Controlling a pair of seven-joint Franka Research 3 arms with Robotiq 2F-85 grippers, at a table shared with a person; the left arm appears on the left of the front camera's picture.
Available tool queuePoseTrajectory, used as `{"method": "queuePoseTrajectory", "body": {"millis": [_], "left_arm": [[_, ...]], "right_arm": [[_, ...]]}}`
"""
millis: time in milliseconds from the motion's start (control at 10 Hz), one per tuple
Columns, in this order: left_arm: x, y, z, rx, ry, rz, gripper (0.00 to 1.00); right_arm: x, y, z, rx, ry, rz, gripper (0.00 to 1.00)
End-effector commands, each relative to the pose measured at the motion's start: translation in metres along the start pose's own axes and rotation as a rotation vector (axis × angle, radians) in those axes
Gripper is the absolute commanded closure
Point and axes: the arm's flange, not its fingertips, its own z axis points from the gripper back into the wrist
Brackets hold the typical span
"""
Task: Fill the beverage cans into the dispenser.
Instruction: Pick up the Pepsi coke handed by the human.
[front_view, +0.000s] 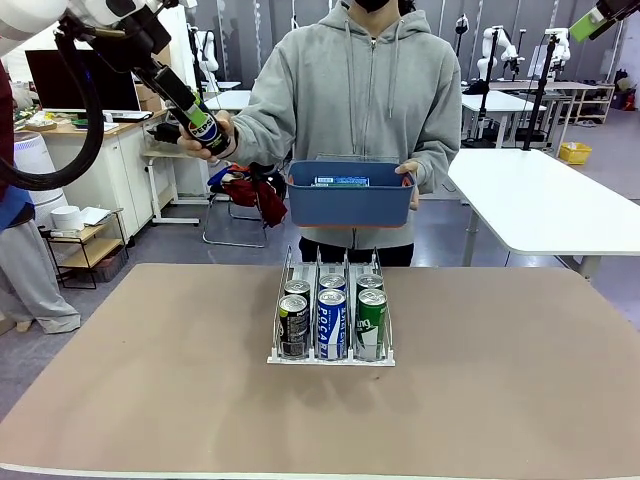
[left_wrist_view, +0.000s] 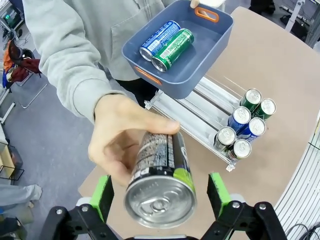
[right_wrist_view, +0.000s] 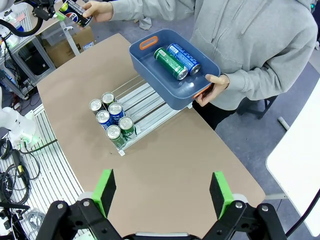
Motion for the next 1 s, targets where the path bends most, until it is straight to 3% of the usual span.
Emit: {"method": "queuePoseTrajectory", "body": {"millis": [0,500,600,700,800,900], "left_arm": [[0.0018,0.0019,-0.0083,0.007,-0.002,-0.021,0.0],[0.0011,0.0017,-0.0081,-0.004,0.006,-0.005,0.0],[0.0011,0.0017,-0.0082,-0.004,0.006,-0.005,0.49],[0.0007,0.0006,-0.0066,0.006,0.011,-0.013,0.6],[-0.0001,-0.0005,-0.0059,0.01,0.014,-0.009,0.6],[-0.0006,-0.0001,-0.0055,0.015,0.015,-0.005,1.0]], "right_arm": [[-0.0009,0.0006,-0.0001,0.002,0.001,-0.005,0.0],[-0.0009,0.0006,-0.0001,0.002,0.001,-0.005,0.0],[-0.0009,0.0006,-0.0001,0.002,0.001,-0.005,0.0],[-0.0009,0.0006,-0.0001,0.002,0.001,-0.005,0.0],[-0.0009,0.0006,-0.0001,0.002,0.001,-0.005,0.0],[-0.0009,0.0006,-0.0001,0.002,0.001,-0.005,0.0]]}}
